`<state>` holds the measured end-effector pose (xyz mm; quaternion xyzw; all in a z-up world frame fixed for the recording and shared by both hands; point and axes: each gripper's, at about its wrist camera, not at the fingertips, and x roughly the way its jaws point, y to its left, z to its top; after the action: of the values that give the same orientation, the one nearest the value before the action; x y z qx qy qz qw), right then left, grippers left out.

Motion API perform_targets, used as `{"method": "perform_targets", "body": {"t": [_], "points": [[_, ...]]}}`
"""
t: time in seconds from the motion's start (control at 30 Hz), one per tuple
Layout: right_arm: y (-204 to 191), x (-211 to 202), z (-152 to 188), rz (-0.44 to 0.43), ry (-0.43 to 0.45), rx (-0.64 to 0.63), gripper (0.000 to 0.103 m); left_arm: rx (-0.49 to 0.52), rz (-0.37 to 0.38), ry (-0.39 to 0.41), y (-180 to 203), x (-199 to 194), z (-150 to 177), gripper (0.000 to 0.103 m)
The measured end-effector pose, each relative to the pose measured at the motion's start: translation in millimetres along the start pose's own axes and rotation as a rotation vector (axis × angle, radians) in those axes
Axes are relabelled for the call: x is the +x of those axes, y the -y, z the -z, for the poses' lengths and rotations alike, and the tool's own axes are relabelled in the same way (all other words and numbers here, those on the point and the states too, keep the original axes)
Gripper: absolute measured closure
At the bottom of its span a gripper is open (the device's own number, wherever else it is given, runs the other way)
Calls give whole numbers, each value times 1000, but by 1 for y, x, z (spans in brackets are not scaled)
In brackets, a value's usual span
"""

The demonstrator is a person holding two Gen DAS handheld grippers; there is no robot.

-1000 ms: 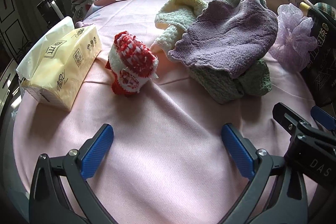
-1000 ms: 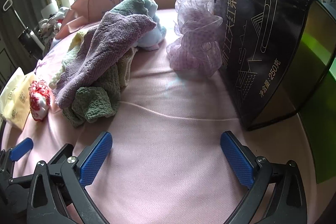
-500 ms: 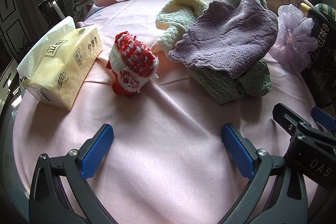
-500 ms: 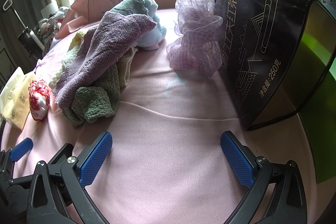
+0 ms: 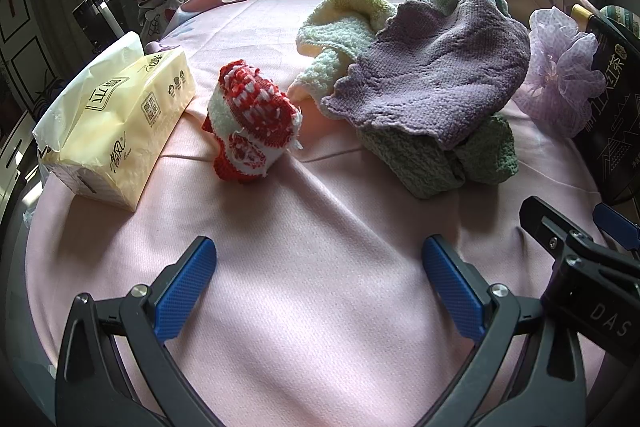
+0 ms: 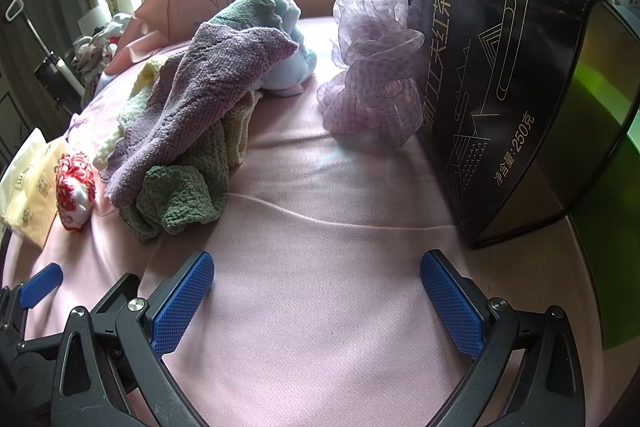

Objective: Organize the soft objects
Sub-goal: 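Move both tools back over the bed toward the pile of knit cloths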

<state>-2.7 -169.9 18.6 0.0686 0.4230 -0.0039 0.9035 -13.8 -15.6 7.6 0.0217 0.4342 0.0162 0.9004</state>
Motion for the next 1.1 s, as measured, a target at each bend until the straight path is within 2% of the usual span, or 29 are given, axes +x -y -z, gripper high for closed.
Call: {"method": "perform_targets", "body": {"t": [0.3, 0.6, 0.67, 0.8, 0.93, 1.1], "points": [[-2, 0, -2, 6, -2, -4, 0, 34, -7, -13, -1, -3, -1, 1], [-15, 5, -4, 59, -19, -48, 0, 134, -70, 20, 5, -17, 2, 1], [-9, 0, -5, -8, 2, -31, 0, 101, -29, 23, -1, -20, 1, 1], [0, -19, -8, 21, 34, 3, 0, 17, 20, 34, -17, -27, -4, 1], [0, -40, -11, -31, 70, -15, 0, -81, 122, 55, -31, -36, -12, 1], [-4, -58, -13, -129, 134, -19, 2, -113, 125, 104, -35, -47, -22, 3]]}}
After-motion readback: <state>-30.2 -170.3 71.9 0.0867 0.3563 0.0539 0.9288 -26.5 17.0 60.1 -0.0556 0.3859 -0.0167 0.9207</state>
